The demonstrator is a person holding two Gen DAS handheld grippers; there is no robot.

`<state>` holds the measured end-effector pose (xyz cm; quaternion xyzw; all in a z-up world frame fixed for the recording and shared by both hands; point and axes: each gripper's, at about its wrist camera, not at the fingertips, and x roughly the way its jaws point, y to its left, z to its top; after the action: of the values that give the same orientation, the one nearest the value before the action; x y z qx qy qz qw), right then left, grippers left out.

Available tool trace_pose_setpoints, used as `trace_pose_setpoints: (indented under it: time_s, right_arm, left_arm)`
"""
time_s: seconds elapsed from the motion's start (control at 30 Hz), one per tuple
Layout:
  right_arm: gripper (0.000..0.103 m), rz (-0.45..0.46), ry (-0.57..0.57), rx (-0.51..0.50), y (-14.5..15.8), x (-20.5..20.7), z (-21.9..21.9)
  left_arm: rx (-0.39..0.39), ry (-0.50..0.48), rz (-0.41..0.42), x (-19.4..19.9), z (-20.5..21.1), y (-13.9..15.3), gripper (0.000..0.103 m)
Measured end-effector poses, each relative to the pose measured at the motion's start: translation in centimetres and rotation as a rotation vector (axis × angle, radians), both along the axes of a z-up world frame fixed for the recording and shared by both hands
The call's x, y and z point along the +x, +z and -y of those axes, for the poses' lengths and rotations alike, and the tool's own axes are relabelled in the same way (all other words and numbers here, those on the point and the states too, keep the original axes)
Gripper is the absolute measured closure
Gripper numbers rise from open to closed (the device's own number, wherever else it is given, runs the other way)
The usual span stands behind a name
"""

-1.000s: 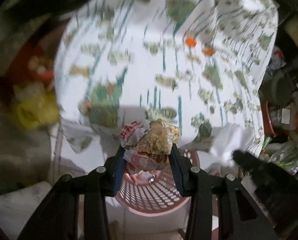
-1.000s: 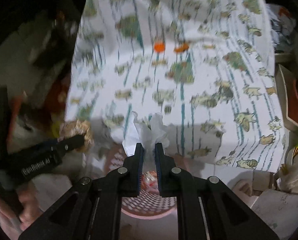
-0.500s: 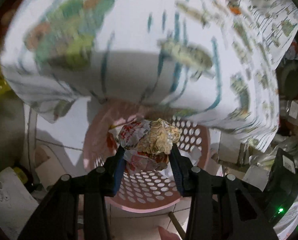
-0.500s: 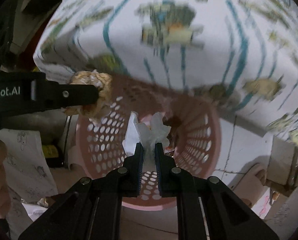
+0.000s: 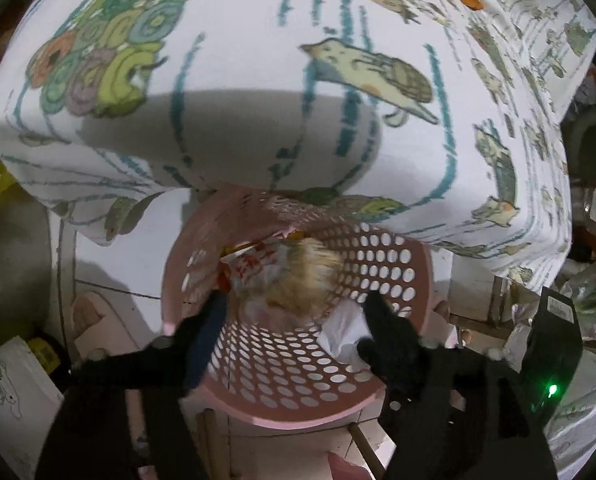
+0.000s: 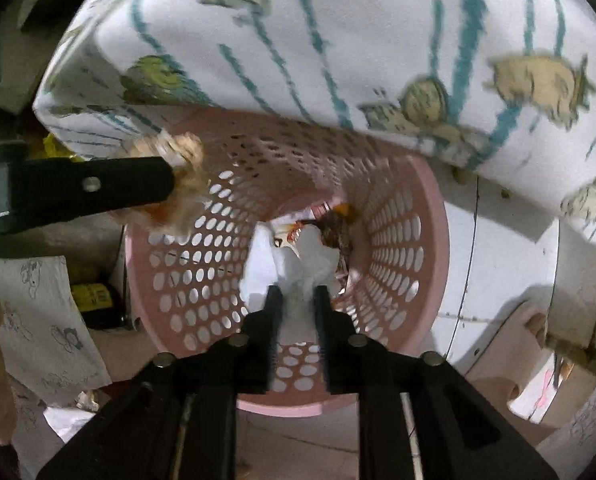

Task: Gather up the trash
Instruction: 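Open both tools to drop the tissue and paper ball into the basket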

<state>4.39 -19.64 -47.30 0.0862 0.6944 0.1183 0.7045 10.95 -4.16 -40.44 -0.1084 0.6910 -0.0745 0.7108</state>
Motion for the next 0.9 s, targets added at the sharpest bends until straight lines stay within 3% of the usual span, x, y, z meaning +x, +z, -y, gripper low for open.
trace_pose_setpoints:
  time_s: [0.13, 0.4, 0.5, 0.63, 0.8, 0.9]
  right_arm:
    - [0.065, -0.012, -0.031, 0.007, -0.2, 0.1, 0.7]
    - [0.058, 0.015, -0.021, -0.006, 0.7, 0.2, 0.5]
    - [0.058, 0.033, -0.044, -0.034, 1.7, 0.1, 0.2]
    - [0.058, 0.125, -0.038, -0.092, 4.6, 0.1, -0.3]
    - [0.058, 0.225, 0.005, -0.18, 7.8, -0.1, -0.9]
    - [0.058, 0.266, -0.014, -0.17, 9.7, -0.2, -0.6]
  left_arm:
    - [0.006, 0.011, -0.023, 0.0, -0.7, -0.5, 0.032]
    - [0.028, 0.016, 0.028, 0.1, -0.8, 0.9, 0.032]
    - [0.101, 0.016, 0.091, 0.0, -1.0, 2.0, 0.033]
    - [0.09, 0.033, 0.147, 0.1, -1.1, 4.0, 0.033]
    - [0.148, 0.001, 0.319, -0.7, -0.7, 9.3, 0.033]
    - [0.165, -0.002, 0.424, -1.3, -0.7, 12.7, 0.033]
